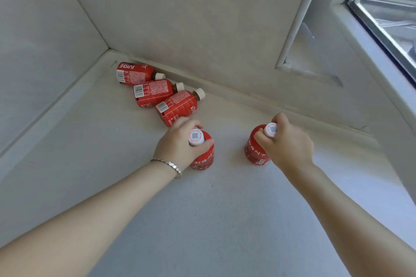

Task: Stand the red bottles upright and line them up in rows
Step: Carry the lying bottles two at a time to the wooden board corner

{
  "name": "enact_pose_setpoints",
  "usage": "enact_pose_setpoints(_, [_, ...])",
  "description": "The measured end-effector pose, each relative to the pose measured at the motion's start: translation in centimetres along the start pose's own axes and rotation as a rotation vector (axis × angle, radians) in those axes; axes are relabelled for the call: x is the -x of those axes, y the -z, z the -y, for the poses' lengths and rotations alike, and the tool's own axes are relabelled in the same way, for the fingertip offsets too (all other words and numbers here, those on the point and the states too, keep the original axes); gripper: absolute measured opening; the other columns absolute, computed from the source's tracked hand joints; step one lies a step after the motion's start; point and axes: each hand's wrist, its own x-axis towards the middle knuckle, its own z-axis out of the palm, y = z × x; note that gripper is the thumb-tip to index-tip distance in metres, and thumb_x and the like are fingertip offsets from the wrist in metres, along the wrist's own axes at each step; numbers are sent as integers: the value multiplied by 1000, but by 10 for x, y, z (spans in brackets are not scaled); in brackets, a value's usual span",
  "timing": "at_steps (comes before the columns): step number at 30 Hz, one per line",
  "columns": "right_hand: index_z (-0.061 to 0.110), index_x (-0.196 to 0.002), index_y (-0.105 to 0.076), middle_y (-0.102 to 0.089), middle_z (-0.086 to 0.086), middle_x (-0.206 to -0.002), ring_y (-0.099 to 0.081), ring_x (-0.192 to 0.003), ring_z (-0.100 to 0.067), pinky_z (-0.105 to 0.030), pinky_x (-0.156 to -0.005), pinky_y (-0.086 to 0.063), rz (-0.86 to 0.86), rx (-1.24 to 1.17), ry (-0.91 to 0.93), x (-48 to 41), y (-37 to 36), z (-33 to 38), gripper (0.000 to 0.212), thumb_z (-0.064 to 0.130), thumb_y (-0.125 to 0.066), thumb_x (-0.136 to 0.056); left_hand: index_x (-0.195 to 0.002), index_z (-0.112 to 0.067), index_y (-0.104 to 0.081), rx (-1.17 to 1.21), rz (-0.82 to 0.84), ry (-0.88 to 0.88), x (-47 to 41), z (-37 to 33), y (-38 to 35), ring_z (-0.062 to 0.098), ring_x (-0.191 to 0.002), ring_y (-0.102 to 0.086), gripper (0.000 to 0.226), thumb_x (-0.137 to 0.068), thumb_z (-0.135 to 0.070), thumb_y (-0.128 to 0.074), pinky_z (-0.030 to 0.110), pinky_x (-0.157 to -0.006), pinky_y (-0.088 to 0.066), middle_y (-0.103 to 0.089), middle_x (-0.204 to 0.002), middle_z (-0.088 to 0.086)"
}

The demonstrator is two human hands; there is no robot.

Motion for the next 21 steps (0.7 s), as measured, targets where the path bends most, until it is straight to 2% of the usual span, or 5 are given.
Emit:
enact_pose_setpoints(2, [10,-90,-48,-62,-8,-69,-58,-70,-37,-29,-56,-34,3,2,2,0,0,-1,26,34,-53,-80,-95,-12,-61,-355,-59,-144,-6,-7,5,22,-85,-56,36,-77,-43,-67,27,-61,-37,-58,-95,3])
enact_pose_setpoints(5, [12,-87,-42,-62,-10,-70,-60,-70,-37,-28,-54,-33,-1,31,21,2,0,0,27,37,-51,-85,-107,-13,-55,-571,-1,-84,-5,-24,5,25,-78,-54,39,-88,-46,-50,22,-48,-24,-62,-99,4])
enact_pose_setpoints(10, [12,-89,-36,-70,-18,-84,-65,-79,-39,-30,-58,-34,27,172,108,21,11,9,32,41,-46,-91,-102,-15,-50,-332,-50,160,31,-22,14,32,-92,-63,37,-86,-47,-54,27,-65,-35,-67,-98,7])
enact_pose_setpoints(14, [11,-97,-42,-70,-10,-97,-66,-90,-34,-29,-60,-34,157,294,294,69,16,30,30,39,-48,-90,-81,-22,-42,-120,-189,298,104,-3,42,24,-71,-51,35,-78,-49,-63,24,-63,-35,-58,-78,-2])
enact_pose_setpoints(21, [19,-108,-50,-69,-1,-101,-65,-95,-27,-25,-66,-39,496,302,611,205,3,134,31,36,-52,-83,-76,-28,-45,-62,-344,383,259,39,139,14,-70,-52,32,-71,-47,-70,22,-59,-36,-56,-71,-10])
